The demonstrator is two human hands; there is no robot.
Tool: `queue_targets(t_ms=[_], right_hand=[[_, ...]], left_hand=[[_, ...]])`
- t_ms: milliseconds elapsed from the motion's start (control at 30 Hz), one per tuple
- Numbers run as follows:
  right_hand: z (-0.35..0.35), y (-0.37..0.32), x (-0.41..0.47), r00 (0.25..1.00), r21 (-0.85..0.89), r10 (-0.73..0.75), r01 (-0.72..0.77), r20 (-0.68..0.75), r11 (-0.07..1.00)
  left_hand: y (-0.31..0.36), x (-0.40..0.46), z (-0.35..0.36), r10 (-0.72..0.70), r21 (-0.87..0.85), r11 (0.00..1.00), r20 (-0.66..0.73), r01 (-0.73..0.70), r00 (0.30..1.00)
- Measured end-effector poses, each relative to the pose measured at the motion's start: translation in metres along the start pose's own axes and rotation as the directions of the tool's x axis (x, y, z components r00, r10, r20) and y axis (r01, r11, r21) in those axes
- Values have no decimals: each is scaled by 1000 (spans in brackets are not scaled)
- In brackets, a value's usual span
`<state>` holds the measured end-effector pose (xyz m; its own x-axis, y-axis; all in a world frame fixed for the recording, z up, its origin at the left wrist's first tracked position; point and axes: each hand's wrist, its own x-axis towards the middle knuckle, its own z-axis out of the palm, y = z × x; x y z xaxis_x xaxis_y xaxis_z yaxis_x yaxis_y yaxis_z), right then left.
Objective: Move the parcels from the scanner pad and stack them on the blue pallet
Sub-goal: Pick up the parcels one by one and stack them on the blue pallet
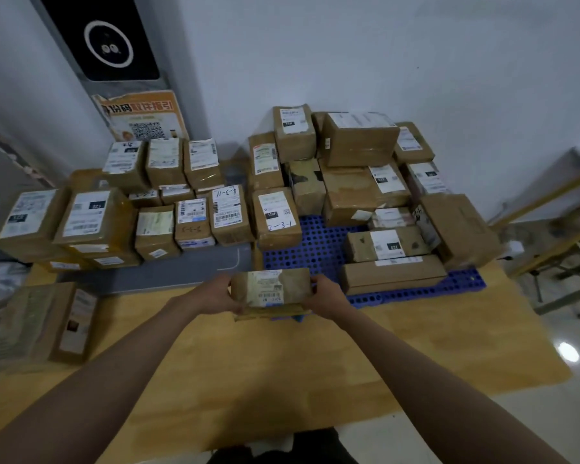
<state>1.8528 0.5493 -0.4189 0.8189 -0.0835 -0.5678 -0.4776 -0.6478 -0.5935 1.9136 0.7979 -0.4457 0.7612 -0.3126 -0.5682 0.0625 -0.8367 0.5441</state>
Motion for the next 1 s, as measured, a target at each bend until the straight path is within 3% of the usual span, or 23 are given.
queue_targets(t_ms=[333,700,833,1000], right_hand=[[-57,23,50,994,-33,-77,80,82,996],[-85,39,79,979,-37,-129,137,160,990],[-81,36,88,965,-39,-69,82,251,996],[-69,38,96,931,8,87,-95,354,995]], left_hand=[[47,32,21,-153,-155,980,-180,126,972],[76,46,37,-175,-212,970,-287,116,942],[77,58,26,-186,-146,978,-283,149,941],[79,77,18,-179,-24,984,-224,178,958]])
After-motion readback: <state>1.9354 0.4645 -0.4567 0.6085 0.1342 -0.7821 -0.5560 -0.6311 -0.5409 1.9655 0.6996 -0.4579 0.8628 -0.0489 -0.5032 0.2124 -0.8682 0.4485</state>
